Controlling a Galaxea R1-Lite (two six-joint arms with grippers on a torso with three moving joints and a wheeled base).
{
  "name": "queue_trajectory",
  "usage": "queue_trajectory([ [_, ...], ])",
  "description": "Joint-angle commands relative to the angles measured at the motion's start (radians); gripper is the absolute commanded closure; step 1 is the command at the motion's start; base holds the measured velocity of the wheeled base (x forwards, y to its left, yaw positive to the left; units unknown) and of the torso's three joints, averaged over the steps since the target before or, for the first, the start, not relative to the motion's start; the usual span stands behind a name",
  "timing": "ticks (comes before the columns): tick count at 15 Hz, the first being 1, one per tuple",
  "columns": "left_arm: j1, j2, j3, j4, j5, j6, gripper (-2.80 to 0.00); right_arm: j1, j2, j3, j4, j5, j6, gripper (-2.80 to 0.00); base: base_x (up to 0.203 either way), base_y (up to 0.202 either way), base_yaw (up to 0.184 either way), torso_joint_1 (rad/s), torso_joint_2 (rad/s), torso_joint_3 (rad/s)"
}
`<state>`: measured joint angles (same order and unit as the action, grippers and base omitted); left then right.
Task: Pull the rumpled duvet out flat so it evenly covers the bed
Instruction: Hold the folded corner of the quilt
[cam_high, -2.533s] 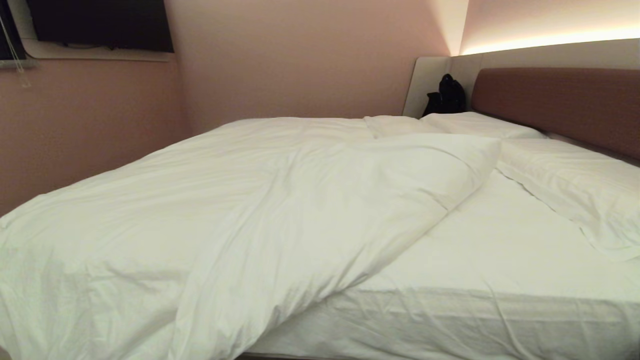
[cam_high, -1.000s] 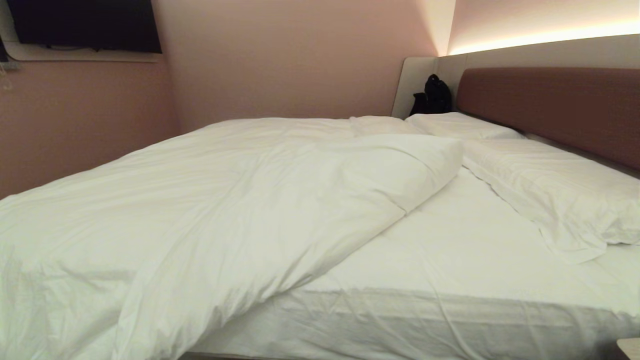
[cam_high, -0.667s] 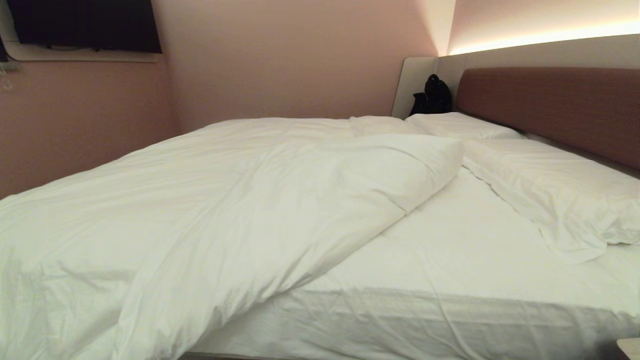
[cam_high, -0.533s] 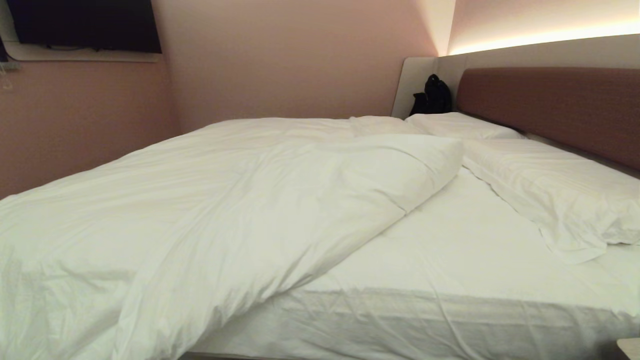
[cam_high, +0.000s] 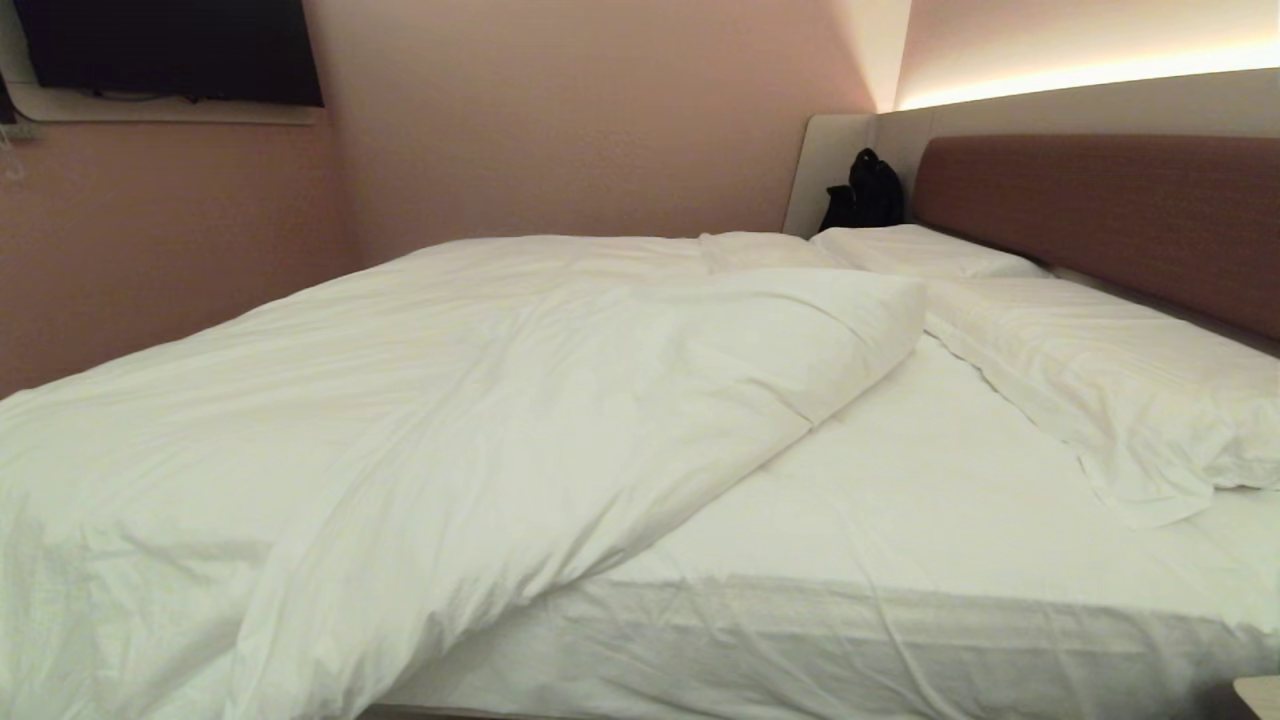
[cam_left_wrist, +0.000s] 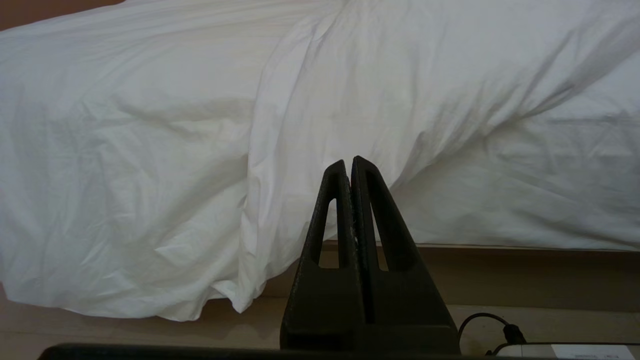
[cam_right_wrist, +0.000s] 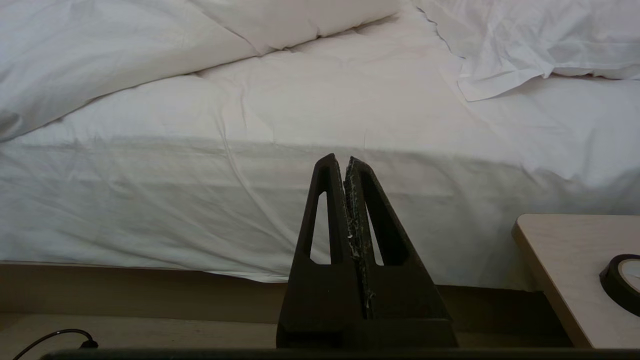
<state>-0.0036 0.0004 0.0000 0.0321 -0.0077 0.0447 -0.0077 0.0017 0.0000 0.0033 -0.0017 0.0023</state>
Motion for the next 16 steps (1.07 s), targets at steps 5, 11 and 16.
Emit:
queue_trajectory([
  [5, -0.001, 0.000, 0.000, 0.000, 0.000, 0.000, 0.00, 0.000, 0.000, 0.000, 0.000, 0.000, 0.004, 0.00, 0.000, 0.000, 0.000, 0.000, 0.00, 0.000],
  [11, 0.001, 0.000, 0.000, 0.005, -0.005, 0.021, 0.00, 0.000, 0.000, 0.000, 0.000, 0.000, 0.004, 0.00, 0.000, 0.000, 0.000, 0.000, 0.00, 0.000],
  [16, 0.001, 0.000, 0.000, 0.002, -0.003, 0.006, 0.00, 0.000, 0.000, 0.000, 0.000, 0.000, 0.004, 0.00, 0.000, 0.000, 0.000, 0.000, 0.00, 0.000],
])
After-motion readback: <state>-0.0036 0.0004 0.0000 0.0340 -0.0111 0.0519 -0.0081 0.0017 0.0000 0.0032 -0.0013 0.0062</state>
